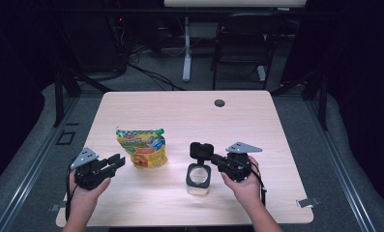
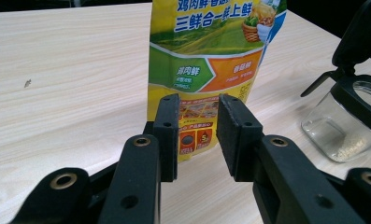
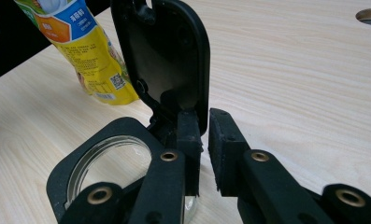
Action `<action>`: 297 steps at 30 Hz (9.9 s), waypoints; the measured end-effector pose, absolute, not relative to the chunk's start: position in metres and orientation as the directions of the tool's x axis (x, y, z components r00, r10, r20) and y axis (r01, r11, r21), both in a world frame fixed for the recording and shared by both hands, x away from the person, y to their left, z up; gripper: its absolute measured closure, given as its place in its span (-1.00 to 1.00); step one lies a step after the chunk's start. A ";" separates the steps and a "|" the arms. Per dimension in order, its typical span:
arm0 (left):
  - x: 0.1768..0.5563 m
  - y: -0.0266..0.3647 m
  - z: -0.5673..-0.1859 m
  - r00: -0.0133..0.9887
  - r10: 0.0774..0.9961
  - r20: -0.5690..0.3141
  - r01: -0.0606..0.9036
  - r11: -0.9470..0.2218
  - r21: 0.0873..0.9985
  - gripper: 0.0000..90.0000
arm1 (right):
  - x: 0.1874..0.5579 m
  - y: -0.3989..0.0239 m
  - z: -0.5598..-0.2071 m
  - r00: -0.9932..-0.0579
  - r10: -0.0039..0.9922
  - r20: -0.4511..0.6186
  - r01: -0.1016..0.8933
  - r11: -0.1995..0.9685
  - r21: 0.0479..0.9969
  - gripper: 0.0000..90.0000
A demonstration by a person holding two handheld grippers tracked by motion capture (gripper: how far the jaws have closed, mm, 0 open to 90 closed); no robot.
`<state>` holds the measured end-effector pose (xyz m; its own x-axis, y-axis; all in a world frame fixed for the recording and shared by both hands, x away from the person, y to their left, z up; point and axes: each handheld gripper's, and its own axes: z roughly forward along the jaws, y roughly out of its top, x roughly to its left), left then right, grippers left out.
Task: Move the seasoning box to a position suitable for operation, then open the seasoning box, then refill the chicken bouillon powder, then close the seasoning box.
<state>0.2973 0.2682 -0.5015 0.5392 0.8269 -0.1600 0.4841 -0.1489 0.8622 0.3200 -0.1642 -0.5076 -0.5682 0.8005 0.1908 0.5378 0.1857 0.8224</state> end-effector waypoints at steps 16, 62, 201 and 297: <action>0.315 0.269 -0.500 0.557 0.816 -0.152 0.465 -0.155 0.872 0.25 | 0.302 -0.177 -0.501 -0.561 0.811 0.165 0.500 0.174 0.848 0.59; 0.326 0.273 -0.495 0.563 0.804 -0.190 0.475 -0.127 0.871 0.58 | 0.281 -0.197 -0.514 -0.525 0.825 0.211 0.523 0.116 0.844 0.50; 0.302 0.255 -0.532 0.621 0.742 -0.251 0.530 -0.162 0.832 0.00 | 0.293 -0.197 -0.525 -0.543 0.801 0.253 0.550 0.111 0.828 0.40; 0.334 0.225 -0.588 0.607 0.745 -0.278 0.585 -0.181 0.790 -0.15 | 0.285 -0.207 -0.530 -0.518 0.817 0.253 0.572 0.111 0.813 0.37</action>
<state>0.3337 0.2253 -0.5883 0.6067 0.7447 -0.2781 0.5850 -0.1815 0.7904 0.2846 -0.2068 -0.5296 -0.5176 0.8174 0.2529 0.5720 0.1107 0.8127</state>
